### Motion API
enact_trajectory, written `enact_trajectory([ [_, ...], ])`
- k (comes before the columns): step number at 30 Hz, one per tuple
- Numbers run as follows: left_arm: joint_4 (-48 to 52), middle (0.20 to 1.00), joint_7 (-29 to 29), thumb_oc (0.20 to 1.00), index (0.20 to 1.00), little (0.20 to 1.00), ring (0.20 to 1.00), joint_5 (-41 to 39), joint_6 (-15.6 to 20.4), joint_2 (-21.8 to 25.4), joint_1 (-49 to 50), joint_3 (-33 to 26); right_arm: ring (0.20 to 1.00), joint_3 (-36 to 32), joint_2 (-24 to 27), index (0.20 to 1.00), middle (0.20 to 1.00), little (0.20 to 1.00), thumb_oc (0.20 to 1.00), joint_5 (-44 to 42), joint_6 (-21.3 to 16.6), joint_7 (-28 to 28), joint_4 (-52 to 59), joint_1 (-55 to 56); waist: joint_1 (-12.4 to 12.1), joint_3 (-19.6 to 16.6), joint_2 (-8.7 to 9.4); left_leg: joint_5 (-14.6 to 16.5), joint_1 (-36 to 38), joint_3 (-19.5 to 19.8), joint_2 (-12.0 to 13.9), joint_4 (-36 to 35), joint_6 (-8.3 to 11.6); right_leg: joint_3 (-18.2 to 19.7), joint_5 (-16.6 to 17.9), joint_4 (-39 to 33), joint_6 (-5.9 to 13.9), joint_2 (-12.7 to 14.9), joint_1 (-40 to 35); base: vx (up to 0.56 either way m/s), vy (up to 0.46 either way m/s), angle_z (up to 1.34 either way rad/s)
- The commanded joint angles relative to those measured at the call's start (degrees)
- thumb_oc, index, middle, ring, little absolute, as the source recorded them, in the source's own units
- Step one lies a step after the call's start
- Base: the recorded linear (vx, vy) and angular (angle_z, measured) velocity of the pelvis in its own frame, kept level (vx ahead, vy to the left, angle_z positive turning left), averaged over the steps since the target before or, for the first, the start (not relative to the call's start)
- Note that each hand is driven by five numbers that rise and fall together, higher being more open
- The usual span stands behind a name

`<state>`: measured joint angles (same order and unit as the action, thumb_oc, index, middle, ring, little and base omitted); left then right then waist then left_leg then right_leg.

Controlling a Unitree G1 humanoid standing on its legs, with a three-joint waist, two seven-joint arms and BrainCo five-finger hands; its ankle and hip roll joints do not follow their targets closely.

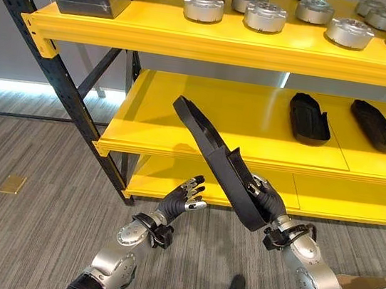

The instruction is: Move parts from the plastic box to the shelf.

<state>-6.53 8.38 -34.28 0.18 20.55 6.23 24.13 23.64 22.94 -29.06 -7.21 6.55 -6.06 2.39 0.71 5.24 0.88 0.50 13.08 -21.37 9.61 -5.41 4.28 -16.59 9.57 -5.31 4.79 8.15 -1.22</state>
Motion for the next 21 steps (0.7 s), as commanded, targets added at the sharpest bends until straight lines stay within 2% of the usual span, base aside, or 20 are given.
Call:
enact_trajectory([
  [1,0.14,1.000,0.16,1.000,1.000,1.000,1.000,1.35,1.84,-0.48,-0.70,-0.99,0.200,-1.88,-2.75,0.200,0.200,0.200,0.200,-2.94,-3.50,-0.66,0.33,-6.89,0.59,1.67,0.70,-0.40,-2.12,2.41,-3.59,0.41,-2.17,-1.75,-7.21,0.31,1.66,-1.14,-8.87,0.04,0.045,0.00],
  [10,-0.93,1.000,0.34,1.000,1.000,1.000,1.000,2.36,2.69,-0.58,-0.58,-0.15,0.200,-2.84,-2.37,0.200,0.200,0.200,0.200,-2.48,-3.55,-2.34,-1.47,-9.56,0.13,1.73,0.77,0.03,-1.77,2.60,-4.50,0.41,-3.06,-1.14,-7.35,0.77,1.73,-0.96,-9.40,0.03,0.094,0.00],
  [12,-1.64,1.000,0.22,1.000,1.000,1.000,1.000,3.54,3.38,-0.41,-0.64,0.18,0.200,-3.93,-2.14,0.200,0.200,0.200,0.200,-1.99,-3.09,-3.03,-1.41,-10.31,0.12,1.81,0.68,0.43,-1.86,2.82,-5.35,0.41,-3.97,-0.56,-8.14,2.81,1.95,-0.56,-8.90,0.01,0.253,0.00],
  [17,-3.57,1.000,0.94,1.000,1.000,1.000,1.000,4.85,4.53,0.07,-2.19,0.78,0.200,-5.25,-1.77,0.200,0.200,0.200,0.200,-2.45,-3.45,-4.68,-1.29,-11.22,0.17,2.97,0.43,0.71,-2.63,3.48,-7.13,0.41,-6.22,-0.29,-10.53,11.19,2.09,-0.29,-5.70,-0.03,0.221,0.01],
  [19,-4.21,1.000,0.74,1.000,1.000,1.000,1.000,5.25,4.84,0.01,-2.99,0.89,0.200,-5.68,-2.18,0.200,0.200,0.200,0.200,-2.38,-4.01,-4.70,-1.92,-11.76,0.20,4.13,0.35,0.98,-2.55,3.34,-7.87,0.41,-7.40,-1.00,-8.66,18.64,3.51,1.15,-1.79,-0.05,0.234,-0.01],
  [21,-4.22,1.000,0.32,1.000,1.000,1.000,1.000,5.35,4.74,0.07,-3.30,0.95,0.200,-5.78,-2.79,0.200,0.200,0.200,0.200,-2.55,-4.66,-4.37,-2.84,-12.16,-0.01,5.34,0.04,2.10,-1.52,2.89,-8.27,0.41,-7.75,-2.67,-7.75,26.63,5.04,3.31,1.26,0.03,0.193,-0.20],
])
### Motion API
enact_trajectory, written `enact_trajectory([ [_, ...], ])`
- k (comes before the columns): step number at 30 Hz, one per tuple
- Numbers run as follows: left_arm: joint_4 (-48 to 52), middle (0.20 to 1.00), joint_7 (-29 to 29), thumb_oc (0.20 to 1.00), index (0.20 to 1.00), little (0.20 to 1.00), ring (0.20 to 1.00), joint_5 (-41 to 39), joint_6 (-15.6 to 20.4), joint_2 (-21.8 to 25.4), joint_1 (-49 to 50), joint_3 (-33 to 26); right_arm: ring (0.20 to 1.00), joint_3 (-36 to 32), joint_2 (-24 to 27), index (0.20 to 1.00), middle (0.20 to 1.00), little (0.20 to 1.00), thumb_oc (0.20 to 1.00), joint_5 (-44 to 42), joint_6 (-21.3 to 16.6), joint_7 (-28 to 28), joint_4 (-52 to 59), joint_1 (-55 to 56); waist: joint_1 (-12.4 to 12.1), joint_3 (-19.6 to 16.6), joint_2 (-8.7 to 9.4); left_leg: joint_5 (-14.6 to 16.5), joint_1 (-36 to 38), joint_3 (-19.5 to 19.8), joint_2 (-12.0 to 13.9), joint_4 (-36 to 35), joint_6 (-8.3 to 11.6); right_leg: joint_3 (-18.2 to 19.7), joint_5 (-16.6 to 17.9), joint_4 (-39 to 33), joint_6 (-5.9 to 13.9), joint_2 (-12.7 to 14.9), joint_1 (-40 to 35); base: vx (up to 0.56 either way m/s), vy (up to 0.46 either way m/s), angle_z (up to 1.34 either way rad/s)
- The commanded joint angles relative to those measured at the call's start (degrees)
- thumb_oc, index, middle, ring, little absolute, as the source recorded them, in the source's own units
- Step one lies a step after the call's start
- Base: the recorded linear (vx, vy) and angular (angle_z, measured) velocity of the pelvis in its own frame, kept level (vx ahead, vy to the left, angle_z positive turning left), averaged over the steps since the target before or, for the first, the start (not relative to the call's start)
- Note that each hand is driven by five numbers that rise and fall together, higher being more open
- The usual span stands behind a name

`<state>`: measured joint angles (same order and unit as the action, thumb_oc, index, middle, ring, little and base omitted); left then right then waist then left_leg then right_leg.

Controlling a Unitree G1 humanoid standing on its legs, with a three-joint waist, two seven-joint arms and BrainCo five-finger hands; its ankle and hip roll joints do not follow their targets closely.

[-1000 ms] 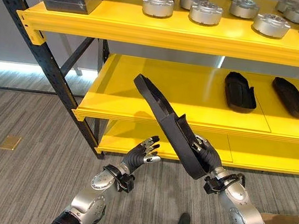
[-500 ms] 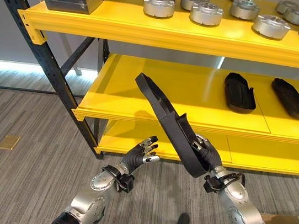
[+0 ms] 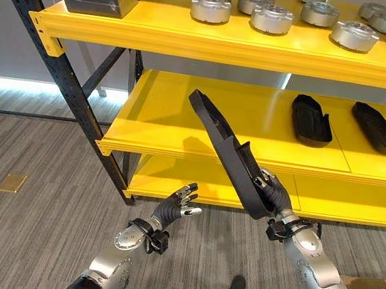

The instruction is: Move parts from the plastic box to the shelf.

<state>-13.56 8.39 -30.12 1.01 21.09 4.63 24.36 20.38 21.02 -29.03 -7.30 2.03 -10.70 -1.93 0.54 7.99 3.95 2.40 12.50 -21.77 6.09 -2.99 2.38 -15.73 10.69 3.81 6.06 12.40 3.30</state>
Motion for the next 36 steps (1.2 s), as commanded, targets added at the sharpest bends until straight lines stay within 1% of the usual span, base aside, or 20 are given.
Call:
enact_trajectory([
  [1,2.80,1.000,0.27,1.000,1.000,1.000,1.000,1.27,3.84,-0.47,-1.76,0.70,0.200,-2.53,-0.93,0.200,0.200,0.200,0.200,-2.62,-4.61,0.13,1.63,-7.93,0.12,2.81,-3.00,0.27,-0.82,3.15,-4.87,-2.01,-5.95,-3.67,-8.65,18.32,3.91,-0.57,-2.79,0.08,0.144,-0.46],
  [2,2.66,1.000,-0.43,1.000,1.000,1.000,1.000,1.58,4.05,-0.39,-1.93,0.73,0.200,-2.72,-1.07,0.200,0.200,0.200,0.200,-2.94,-4.52,0.63,1.09,-8.28,0.17,3.58,-3.27,0.33,-0.42,2.27,-4.76,-2.01,-5.91,-5.27,-7.35,21.13,4.02,0.27,-0.86,0.06,0.106,-0.41],
  [3,2.54,1.000,-0.75,1.000,1.000,1.000,1.000,1.56,4.08,-0.39,-2.17,0.93,0.200,-2.77,-1.02,0.200,0.200,0.200,0.200,-3.13,-4.49,0.77,0.64,-8.59,0.40,4.00,-3.14,0.81,0.06,2.36,-5.09,-2.01,-5.91,-4.90,-7.23,20.79,4.36,-0.02,-0.03,0.10,0.088,-0.27],
  [5,2.25,1.000,-0.77,1.000,1.000,1.000,1.000,0.78,3.54,-0.45,-2.82,1.04,0.200,-2.98,-0.88,0.200,0.200,0.200,0.200,-3.30,-4.21,0.52,0.22,-8.94,1.25,4.42,-2.81,0.61,0.23,2.73,-5.51,-2.01,-5.82,-3.93,-5.56,15.33,3.52,-2.38,1.37,0.11,-0.021,-0.09],
  [7,1.99,1.000,-0.61,1.000,1.000,1.000,1.000,0.62,3.27,-0.68,-3.13,1.27,0.200,-3.44,-1.01,0.200,0.200,0.200,0.200,-2.97,-3.66,0.02,0.34,-8.87,1.99,4.42,-2.46,1.22,0.65,3.69,-6.13,-2.01,-5.63,-2.27,-4.45,10.20,3.77,-3.76,1.56,0.19,-0.090,0.17],
  [8,1.99,1.000,-0.10,1.000,1.000,1.000,1.000,1.03,3.08,-0.76,-2.94,1.38,0.200,-4.43,-1.16,0.200,0.200,0.200,0.200,-2.86,-3.14,-0.44,0.32,-8.69,2.49,4.40,-1.96,1.96,1.14,4.52,-6.80,-2.01,-5.39,-0.66,-1.20,3.85,4.48,-3.67,1.83,0.22,-0.119,0.34],
  [10,1.88,1.000,0.02,1.000,1.000,1.000,1.000,1.19,3.19,-0.69,-2.69,1.47,0.200,-4.79,-1.10,0.200,0.200,0.200,0.200,-3.02,-3.06,-0.46,0.19,-8.61,2.59,4.41,-1.82,2.22,1.38,4.67,-6.92,-2.01,-5.29,-0.27,0.30,1.80,4.85,-3.34,1.98,0.20,-0.089,0.39],
  [11,1.68,1.000,0.15,1.000,1.000,1.000,1.000,1.32,3.42,-0.58,-2.39,1.53,0.200,-5.08,-1.10,0.200,0.200,0.200,0.200,-3.20,-3.02,-0.45,0.03,-8.47,2.68,4.31,-1.90,3.09,1.91,5.22,-6.86,-2.01,-5.04,0.52,0.93,0.48,5.72,-3.04,2.15,0.25,-0.147,0.33],
  [12,1.51,1.000,0.93,1.000,1.000,1.000,1.000,1.45,4.04,-0.31,-1.45,1.66,0.200,-5.99,-1.01,0.200,0.200,0.200,0.200,-3.33,-3.00,-0.26,-0.14,-7.92,2.87,4.56,-1.29,3.30,2.41,4.94,-7.12,-2.01,-5.06,1.19,4.86,-2.89,6.25,-1.62,3.27,0.33,-0.200,0.26],
  [14,2.17,1.000,1.41,1.000,1.000,1.000,1.000,2.22,4.09,-0.04,-0.76,2.08,0.200,-6.55,-1.21,0.200,0.200,0.200,0.200,-2.99,-3.03,-0.40,-0.44,-7.70,2.93,4.77,-1.19,3.92,3.10,5.00,-7.00,-2.01,-5.04,1.88,6.33,-4.14,6.68,-0.95,4.27,0.26,-0.176,0.19],
  [17,2.65,1.000,1.18,1.000,1.000,1.000,1.000,2.91,4.20,0.07,-0.59,3.35,0.200,-6.84,-0.38,0.200,0.200,0.200,0.200,-2.65,-3.70,-1.20,-0.61,-7.44,3.48,4.59,-1.35,3.39,3.60,5.52,-6.74,-2.01,-5.05,3.39,4.29,-4.99,6.02,-2.19,3.06,0.27,-0.183,0.31],
  [20,2.85,1.000,-0.26,1.000,1.000,1.000,1.000,2.03,4.26,-0.14,-0.75,3.98,0.200,-5.93,0.08,0.200,0.200,0.200,0.200,-1.91,-3.85,-2.77,-0.55,-8.11,3.36,4.17,-1.46,3.77,3.56,4.47,-6.01,-0.79,-4.89,1.95,1.06,-3.47,4.91,-2.83,1.94,0.30,-0.234,0.34],
  [23,2.79,1.000,-0.55,1.000,1.000,1.000,1.000,1.96,5.00,-1.77,0.08,4.26,0.200,-4.47,0.85,0.200,0.200,0.200,0.200,-0.10,-3.39,-3.34,0.01,-8.51,3.41,1.89,-2.06,5.42,4.58,3.31,-4.79,1.38,-3.82,-0.34,-3.46,-2.53,1.29,-4.40,-0.60,0.37,-0.279,0.01],
  [24,2.76,1.000,-0.52,1.000,1.000,1.000,1.000,2.11,5.04,-1.87,0.11,4.30,0.200,-4.41,0.93,0.200,0.200,0.200,0.200,0.00,-3.31,-3.33,0.10,-8.48,3.44,1.73,-2.09,5.55,4.61,3.20,-4.70,1.60,-3.73,-0.44,-3.65,-2.52,1.09,-4.50,-0.76,0.34,-0.279,-0.06],
  [25,2.72,1.000,-0.83,1.000,1.000,1.000,1.000,2.28,5.14,-2.28,-0.11,4.47,0.200,-4.00,1.41,0.200,0.200,0.200,0.200,0.39,-3.08,-3.32,0.34,-8.59,3.55,1.20,-2.31,4.87,3.95,2.86,-3.89,4.31,-3.00,-0.79,-5.10,-2.36,-0.17,-5.40,-1.61,0.30,-0.221,-0.09],
  [26,2.40,1.000,-1.00,1.000,1.000,1.000,1.000,2.25,5.55,-2.52,-0.21,4.68,0.200,-3.86,1.69,0.200,0.200,0.200,0.200,0.53,-3.03,-3.30,0.48,-8.49,3.62,1.03,-2.91,4.55,3.70,3.34,-2.93,6.44,-2.28,-0.58,-6.45,-2.21,-0.32,-6.26,-2.47,0.32,-0.262,-0.08],
  [32,1.36,1.000,-0.93,1.000,1.000,1.000,1.000,1.57,6.23,-3.72,-2.05,4.82,0.200,-3.91,2.67,0.200,0.200,0.200,0.200,2.06,-3.56,-2.84,0.97,-8.15,4.18,0.19,-3.85,-2.31,-0.40,3.08,-0.38,19.78,1.36,-0.99,-10.63,-2.08,-4.61,-9.32,-4.68,0.20,-0.237,-0.12],
  [34,0.95,1.000,-1.10,1.000,1.000,1.000,1.000,1.66,6.50,-3.69,-2.39,5.08,0.200,-3.88,2.70,0.200,0.200,0.200,0.200,2.06,-3.57,-2.93,1.11,-8.00,4.33,0.03,-3.93,-3.61,-0.90,2.91,0.13,22.25,2.05,-1.29,-11.37,-1.94,-5.33,-9.73,-4.86,0.11,-0.227,-0.15],
  [35,-0.06,1.000,-1.14,1.000,1.000,1.000,1.000,1.62,7.05,-3.75,-3.13,5.61,0.200,-4.08,2.95,0.200,0.200,0.200,0.200,1.63,-4.05,-2.49,1.11,-7.42,4.73,-0.38,-3.92,-7.70,-2.44,1.76,2.07,29.17,4.30,-2.42,-13.13,-2.03,-7.34,-10.75,-5.62,0.13,-0.316,0.02],
  [36,0.06,1.000,-1.22,1.000,1.000,1.000,1.000,1.73,6.97,-3.75,-3.27,5.73,0.200,-4.27,2.95,0.200,0.200,0.200,0.200,1.71,-4.26,-2.44,1.29,-6.93,4.82,-0.37,-3.79,-9.02,-3.69,1.28,2.90,33.17,5.10,-2.70,-13.73,-2.19,-8.06,-11.05,-6.09,0.16,-0.364,0.17],
])
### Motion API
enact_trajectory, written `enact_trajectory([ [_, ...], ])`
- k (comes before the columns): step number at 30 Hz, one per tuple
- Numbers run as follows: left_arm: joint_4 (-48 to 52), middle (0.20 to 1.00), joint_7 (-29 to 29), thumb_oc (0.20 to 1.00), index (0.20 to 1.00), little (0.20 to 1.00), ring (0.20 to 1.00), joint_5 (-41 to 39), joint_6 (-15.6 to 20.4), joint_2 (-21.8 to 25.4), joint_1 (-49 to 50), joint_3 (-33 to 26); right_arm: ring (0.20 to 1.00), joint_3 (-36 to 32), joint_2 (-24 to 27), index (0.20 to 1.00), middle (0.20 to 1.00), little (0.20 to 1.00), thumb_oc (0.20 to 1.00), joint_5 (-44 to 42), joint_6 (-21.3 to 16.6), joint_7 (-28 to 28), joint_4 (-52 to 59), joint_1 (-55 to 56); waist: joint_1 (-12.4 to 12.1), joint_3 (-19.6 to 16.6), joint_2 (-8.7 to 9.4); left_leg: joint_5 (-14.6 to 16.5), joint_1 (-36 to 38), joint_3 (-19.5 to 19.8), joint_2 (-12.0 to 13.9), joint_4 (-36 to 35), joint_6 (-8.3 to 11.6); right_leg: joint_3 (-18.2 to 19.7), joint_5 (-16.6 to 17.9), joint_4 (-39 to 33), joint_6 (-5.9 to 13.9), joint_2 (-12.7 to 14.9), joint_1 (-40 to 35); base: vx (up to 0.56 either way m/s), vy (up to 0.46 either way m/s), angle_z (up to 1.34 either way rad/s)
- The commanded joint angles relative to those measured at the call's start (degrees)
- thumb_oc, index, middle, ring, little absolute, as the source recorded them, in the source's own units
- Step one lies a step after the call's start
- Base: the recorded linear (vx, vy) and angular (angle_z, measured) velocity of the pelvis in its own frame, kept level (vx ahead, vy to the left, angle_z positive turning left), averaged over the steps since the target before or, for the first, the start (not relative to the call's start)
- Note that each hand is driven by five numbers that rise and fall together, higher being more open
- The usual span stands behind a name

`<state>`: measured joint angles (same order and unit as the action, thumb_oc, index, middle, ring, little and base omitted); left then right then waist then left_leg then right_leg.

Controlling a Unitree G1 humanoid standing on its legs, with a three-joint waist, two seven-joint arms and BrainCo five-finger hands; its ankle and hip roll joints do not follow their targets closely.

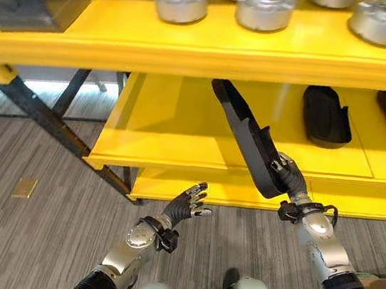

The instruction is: Move parts from the plastic box to the shelf.

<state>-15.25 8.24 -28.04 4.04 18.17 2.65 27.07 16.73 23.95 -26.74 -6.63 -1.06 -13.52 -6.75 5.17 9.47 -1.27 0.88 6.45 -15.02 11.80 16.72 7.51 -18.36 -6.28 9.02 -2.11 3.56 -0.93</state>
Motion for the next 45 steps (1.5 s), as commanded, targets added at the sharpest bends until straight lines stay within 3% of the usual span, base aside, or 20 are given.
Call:
enact_trajectory([
  [1,1.97,1.000,-1.10,1.000,1.000,1.000,1.000,-0.17,3.74,-0.81,-1.38,3.03,0.200,-0.65,-0.08,0.200,0.200,0.200,0.200,-0.59,-5.17,0.46,4.10,-1.81,0.10,-1.65,1.65,-8.18,0.60,-5.77,-2.16,16.57,0.25,0.03,2.87,-7.54,-0.32,-2.35,-2.54,0.11,-0.236,0.12],
  [3,2.78,1.000,-1.55,1.000,1.000,1.000,1.000,0.19,2.74,-0.77,-1.60,2.66,0.200,-0.69,-0.47,0.200,0.200,0.200,0.200,-1.11,-5.69,0.34,3.45,-1.73,-0.25,-0.72,2.32,-6.19,-5.73,-5.61,-0.52,23.33,-0.58,1.42,2.55,-7.89,-0.66,-2.29,-4.09,0.11,-0.169,-0.10],
  [5,3.04,1.000,-1.65,1.000,1.000,1.000,1.000,0.09,2.48,-0.57,-1.86,2.04,0.200,-0.46,-0.72,0.200,0.200,0.200,0.200,-1.16,-5.93,0.83,2.69,-2.35,-0.53,0.03,2.56,-2.79,-8.42,-5.88,-0.93,20.45,-2.92,3.15,2.46,-7.41,0.11,-1.81,-4.44,0.12,0.033,-0.18],
  [6,3.46,1.000,-1.79,1.000,1.000,1.000,1.000,-0.42,2.39,-0.19,-1.94,1.38,0.200,-0.09,-1.08,0.200,0.200,0.200,0.200,-0.37,-5.24,1.01,2.67,-3.16,-0.32,0.62,2.56,-1.26,-8.86,-7.91,-0.53,13.61,-4.43,4.32,2.20,-6.91,0.71,-1.25,-4.84,0.15,0.149,-0.30],
  [9,3.76,1.000,-1.75,1.000,1.000,1.000,1.000,-0.98,2.75,0.32,-1.51,0.98,0.200,0.02,-0.94,0.200,0.200,0.200,0.200,0.52,-4.22,0.98,3.82,-2.65,0.26,0.77,1.98,-3.97,-8.24,-9.23,0.01,0.27,-4.12,4.79,1.98,-6.87,1.54,-0.80,-5.73,0.15,0.202,-0.39],
  [10,3.75,1.000,-1.59,1.000,1.000,1.000,1.000,-1.24,2.94,0.45,-1.29,0.75,0.200,0.15,-0.68,0.200,0.200,0.200,0.200,0.61,-3.96,0.83,4.41,-2.01,0.36,0.85,1.69,-7.60,-8.08,-8.13,0.22,-5.54,-3.00,5.20,2.29,-7.39,1.97,-0.61,-6.56,0.20,0.243,-0.07],
  [12,3.34,1.000,-1.38,1.000,1.000,1.000,1.000,-2.18,3.51,0.89,-0.86,0.44,0.200,0.57,0.02,0.200,0.200,0.200,0.200,0.37,-4.78,1.47,3.91,-1.51,-0.33,0.94,1.36,-9.04,-7.77,-4.22,-0.39,-14.10,-2.41,6.56,2.25,-7.83,3.19,-0.14,-7.64,0.25,0.236,-0.19],
  [13,3.23,1.000,-1.41,1.000,1.000,1.000,1.000,-2.63,3.65,1.17,-0.38,-0.32,0.200,1.06,0.49,0.200,0.200,0.200,0.200,0.24,-5.35,2.11,3.39,-1.39,-1.38,1.26,1.05,-12.59,-8.27,-0.39,0.53,-17.64,-1.80,7.99,2.83,-8.33,3.31,-0.43,-8.27,0.23,0.184,-0.32],
  [15,3.06,1.000,-1.29,1.000,1.000,1.000,1.000,-2.66,3.69,1.17,-0.09,-0.68,0.200,1.34,0.87,0.200,0.200,0.200,0.200,0.23,-5.42,2.32,3.32,-1.29,-1.77,1.17,0.95,-13.51,-8.53,1.26,1.34,-18.64,-1.38,8.85,2.53,-8.10,3.43,-0.45,-8.48,0.22,0.158,-0.39],
  [18,2.20,1.000,-0.47,1.000,1.000,1.000,1.000,-2.82,3.45,0.92,-0.52,-1.09,0.200,1.58,1.55,0.200,0.200,0.200,0.200,-0.05,-4.90,2.33,3.88,-0.64,-1.25,0.92,1.01,-10.97,-6.90,-0.30,1.90,-18.82,-1.86,8.58,1.30,-6.14,3.92,0.78,-8.49,0.26,0.243,-0.37],
  [23,0.17,1.000,0.22,1.000,1.000,1.000,1.000,-2.56,2.57,0.53,-2.50,-0.25,0.200,0.95,0.79,0.200,0.200,0.200,0.200,-1.33,-4.78,1.77,4.06,0.89,-0.48,0.63,0.80,-6.60,-4.77,-1.37,-0.62,-17.48,-3.49,7.06,0.00,-1.87,4.50,1.78,-7.40,0.22,0.257,0.02],
  [35,1.98,1.000,1.01,1.000,1.000,1.000,1.000,-1.70,0.41,2.11,-1.31,-1.06,0.200,0.43,-1.14,0.200,0.200,0.200,0.200,0.99,-3.29,-0.02,6.19,1.87,-2.02,0.12,2.10,-2.55,-2.92,-1.69,-7.14,-18.92,-8.47,6.43,-0.06,2.89,7.03,2.47,-5.84,0.14,0.190,0.08],
  [37,2.36,1.000,1.16,1.000,1.000,1.000,1.000,-0.88,0.09,1.94,-1.10,-1.05,0.200,0.72,-1.77,0.200,0.200,0.200,0.200,0.79,-3.45,-0.99,6.18,1.67,-2.14,0.56,2.46,-1.57,-2.17,-2.09,-8.82,-19.55,-10.26,5.92,2.39,10.99,8.60,3.32,-1.75,0.03,0.155,0.01],
  [40,2.86,1.000,0.59,1.000,1.000,1.000,1.000,-0.02,-0.26,1.97,-1.09,-0.66,0.200,0.96,-2.48,0.200,0.200,0.200,0.200,0.78,-3.60,-1.35,5.86,1.19,-2.00,1.90,2.20,-0.47,-0.67,-2.16,-9.40,-19.85,-11.30,5.41,4.42,20.52,9.34,3.94,4.25,-0.01,0.094,-0.15],
  [44,3.71,1.000,0.29,1.000,1.000,1.000,1.000,-0.32,-0.92,2.80,-1.25,-0.75,0.200,0.28,-2.40,0.200,0.200,0.200,0.200,0.60,-3.57,-0.47,4.80,0.35,-2.09,2.84,2.34,0.44,0.18,-2.61,-8.81,-18.74,-10.65,5.68,7.55,13.32,9.70,7.29,4.54,0.01,-0.132,0.01],
  [45,3.83,1.000,0.35,1.000,1.000,1.000,1.000,-0.27,-0.84,3.24,-1.10,-1.15,0.200,0.26,-2.77,0.200,0.200,0.200,0.200,0.41,-3.36,-0.76,4.48,-0.02,-2.55,2.96,2.81,0.80,0.36,-3.09,-8.22,-17.97,-10.01,5.65,10.98,6.88,10.64,10.01,3.84,0.01,-0.333,0.07],
])
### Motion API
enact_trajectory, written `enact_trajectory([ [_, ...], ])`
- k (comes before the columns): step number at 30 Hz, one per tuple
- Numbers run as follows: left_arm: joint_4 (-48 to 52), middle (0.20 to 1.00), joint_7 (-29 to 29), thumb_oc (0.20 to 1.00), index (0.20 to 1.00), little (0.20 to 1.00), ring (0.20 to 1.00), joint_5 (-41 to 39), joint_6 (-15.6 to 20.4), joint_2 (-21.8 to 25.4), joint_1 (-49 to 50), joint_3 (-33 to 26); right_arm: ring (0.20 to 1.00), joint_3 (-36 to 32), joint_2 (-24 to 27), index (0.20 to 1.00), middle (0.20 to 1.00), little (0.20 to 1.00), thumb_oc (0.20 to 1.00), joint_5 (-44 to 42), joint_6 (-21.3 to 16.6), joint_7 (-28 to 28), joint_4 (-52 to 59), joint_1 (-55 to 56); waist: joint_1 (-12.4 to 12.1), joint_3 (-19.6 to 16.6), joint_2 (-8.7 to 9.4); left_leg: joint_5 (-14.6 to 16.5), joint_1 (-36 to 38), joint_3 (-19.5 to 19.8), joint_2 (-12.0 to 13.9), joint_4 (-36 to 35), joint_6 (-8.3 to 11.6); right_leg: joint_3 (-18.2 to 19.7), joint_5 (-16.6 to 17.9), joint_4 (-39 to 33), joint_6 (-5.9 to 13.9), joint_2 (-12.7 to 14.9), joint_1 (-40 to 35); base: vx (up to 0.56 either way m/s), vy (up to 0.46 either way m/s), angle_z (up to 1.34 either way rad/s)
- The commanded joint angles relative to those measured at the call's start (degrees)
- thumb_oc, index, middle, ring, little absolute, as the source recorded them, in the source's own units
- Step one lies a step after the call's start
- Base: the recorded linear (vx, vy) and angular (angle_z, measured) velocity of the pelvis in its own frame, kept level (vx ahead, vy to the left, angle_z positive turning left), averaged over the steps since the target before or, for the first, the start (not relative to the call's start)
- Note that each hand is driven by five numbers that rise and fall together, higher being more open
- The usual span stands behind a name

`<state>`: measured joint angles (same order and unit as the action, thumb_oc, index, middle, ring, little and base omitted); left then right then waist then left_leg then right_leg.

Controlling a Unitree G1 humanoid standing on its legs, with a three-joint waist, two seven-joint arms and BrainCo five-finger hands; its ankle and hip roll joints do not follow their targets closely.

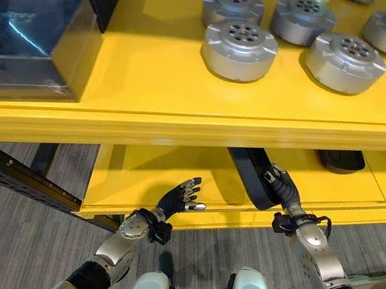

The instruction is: Move parts from the plastic box to the shelf.

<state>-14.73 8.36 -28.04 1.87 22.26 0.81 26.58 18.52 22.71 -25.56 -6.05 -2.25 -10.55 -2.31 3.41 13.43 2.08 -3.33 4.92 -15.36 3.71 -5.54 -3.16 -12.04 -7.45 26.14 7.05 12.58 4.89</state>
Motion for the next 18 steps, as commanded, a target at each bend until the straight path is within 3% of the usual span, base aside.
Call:
enact_trajectory([
  [1,3.24,1.000,0.22,1.000,1.000,1.000,1.000,-0.03,1.57,-0.68,0.83,-0.78,0.200,-1.39,-1.84,0.200,0.200,0.200,0.200,-0.94,-3.64,-0.13,1.23,-4.90,-1.07,-0.88,-0.10,5.32,2.13,-3.05,0.34,4.74,1.18,-0.62,15.48,-13.97,2.51,2.89,-2.21,0.02,-0.418,0.04],
  [2,3.03,1.000,0.23,1.000,1.000,1.000,1.000,-0.14,1.98,-0.35,1.03,-0.68,0.200,-1.20,-2.20,0.200,0.200,0.200,0.200,-1.34,-3.82,-0.41,0.27,-5.48,-1.34,-0.61,0.38,5.96,2.59,-3.31,1.02,5.34,1.63,0.01,19.05,-16.03,3.76,4.75,-1.81,0.01,-0.260,-0.08],
  [3,3.03,1.000,0.23,1.000,1.000,1.000,1.000,-0.14,1.98,-0.35,1.03,-0.68,0.200,-1.20,-2.20,0.200,0.200,0.200,0.200,-1.34,-3.82,-0.41,0.27,-5.48,-1.34,-0.61,0.38,5.96,2.59,-3.31,1.02,5.34,1.63,0.01,19.05,-16.03,3.76,4.75,-1.81,0.08,-0.272,-0.19],
  [4,2.86,1.000,0.22,1.000,1.000,1.000,1.000,-0.67,2.39,-0.01,1.67,-0.71,0.200,-1.17,-2.23,0.200,0.200,0.200,0.200,-2.12,-3.60,-0.37,-0.60,-6.10,-1.46,-0.72,0.24,6.93,3.69,-3.52,2.46,5.54,2.66,0.43,17.49,-17.36,5.09,5.23,-2.54,0.10,-0.307,-0.09],
  [5,2.88,1.000,-0.37,1.000,1.000,1.000,1.000,-0.40,2.63,-0.31,2.48,-0.94,0.200,-1.43,-1.81,0.200,0.200,0.200,0.200,-2.45,-2.39,0.01,-0.55,-6.13,-1.76,-1.16,0.01,6.32,3.91,-4.09,3.96,6.07,3.73,-1.28,14.18,-19.28,4.42,4.11,-4.90,0.10,-0.320,0.09],
  [10,3.98,1.000,-2.59,1.000,1.000,1.000,1.000,-2.15,2.92,-1.50,3.69,-1.34,0.200,-0.14,-1.17,0.200,0.200,0.200,0.200,-1.65,-0.90,1.35,0.07,-6.78,-2.79,-1.52,0.05,4.34,3.29,-5.52,6.07,7.00,5.21,-5.33,10.37,-19.74,2.51,2.27,-7.42,0.01,-0.207,-0.16],
  [18,4.29,1.000,-4.57,1.000,1.000,1.000,1.000,-3.62,3.04,-2.99,3.59,-1.29,0.200,0.85,0.19,0.200,0.200,0.200,0.200,-0.80,0.83,-0.20,-0.13,-6.99,-2.56,-2.24,-0.57,2.34,3.13,-3.97,6.97,5.50,6.36,-5.70,6.82,-20.10,-0.07,-0.70,-9.72,0.05,-0.074,-0.12],
])
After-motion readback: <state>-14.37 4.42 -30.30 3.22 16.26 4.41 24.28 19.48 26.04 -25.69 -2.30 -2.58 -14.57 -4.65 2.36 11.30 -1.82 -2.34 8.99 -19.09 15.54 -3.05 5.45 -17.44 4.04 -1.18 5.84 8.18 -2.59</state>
